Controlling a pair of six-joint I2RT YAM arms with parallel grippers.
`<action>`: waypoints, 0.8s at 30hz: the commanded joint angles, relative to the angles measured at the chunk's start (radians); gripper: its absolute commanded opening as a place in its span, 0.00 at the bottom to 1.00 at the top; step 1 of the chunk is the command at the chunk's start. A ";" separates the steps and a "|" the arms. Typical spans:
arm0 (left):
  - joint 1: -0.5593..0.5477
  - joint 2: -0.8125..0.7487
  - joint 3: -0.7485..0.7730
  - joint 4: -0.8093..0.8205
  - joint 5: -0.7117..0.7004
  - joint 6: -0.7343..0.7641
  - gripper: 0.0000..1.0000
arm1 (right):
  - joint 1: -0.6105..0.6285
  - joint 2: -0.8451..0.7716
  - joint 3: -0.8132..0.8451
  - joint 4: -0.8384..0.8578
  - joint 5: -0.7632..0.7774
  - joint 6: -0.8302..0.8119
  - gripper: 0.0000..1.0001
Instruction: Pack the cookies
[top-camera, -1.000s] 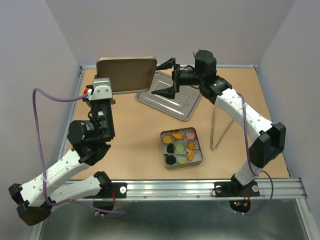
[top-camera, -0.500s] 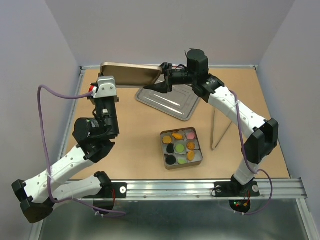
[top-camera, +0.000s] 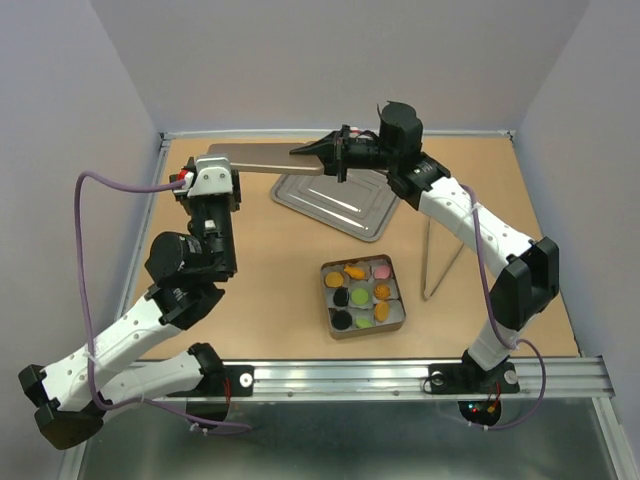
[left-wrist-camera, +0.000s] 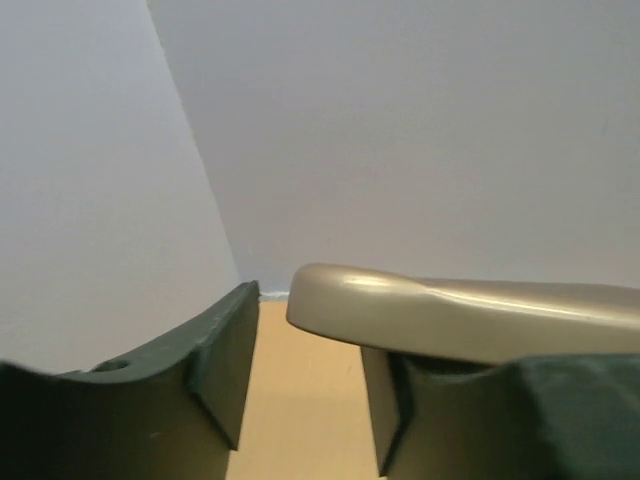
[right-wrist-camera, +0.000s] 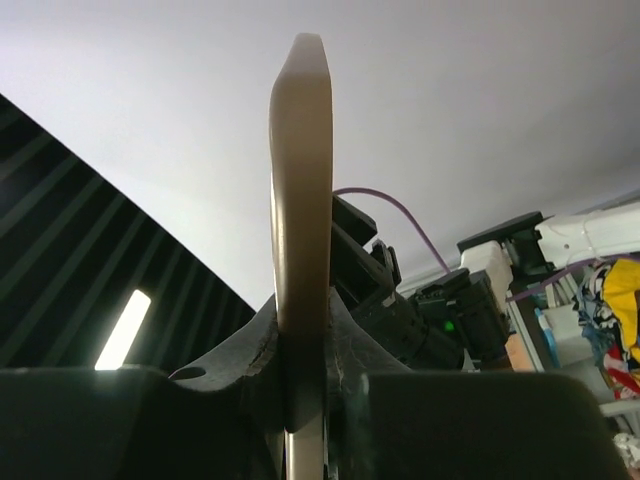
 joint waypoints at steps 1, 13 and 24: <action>-0.003 -0.046 0.094 -0.151 0.023 -0.135 0.59 | -0.033 -0.065 -0.047 0.156 -0.020 0.177 0.00; -0.005 -0.112 0.213 -0.576 0.149 -0.484 0.68 | -0.427 -0.131 -0.248 0.411 -0.077 0.178 0.00; -0.003 0.004 0.352 -1.057 0.351 -1.048 0.66 | -0.591 -0.362 -0.602 -0.033 -0.227 -0.661 0.00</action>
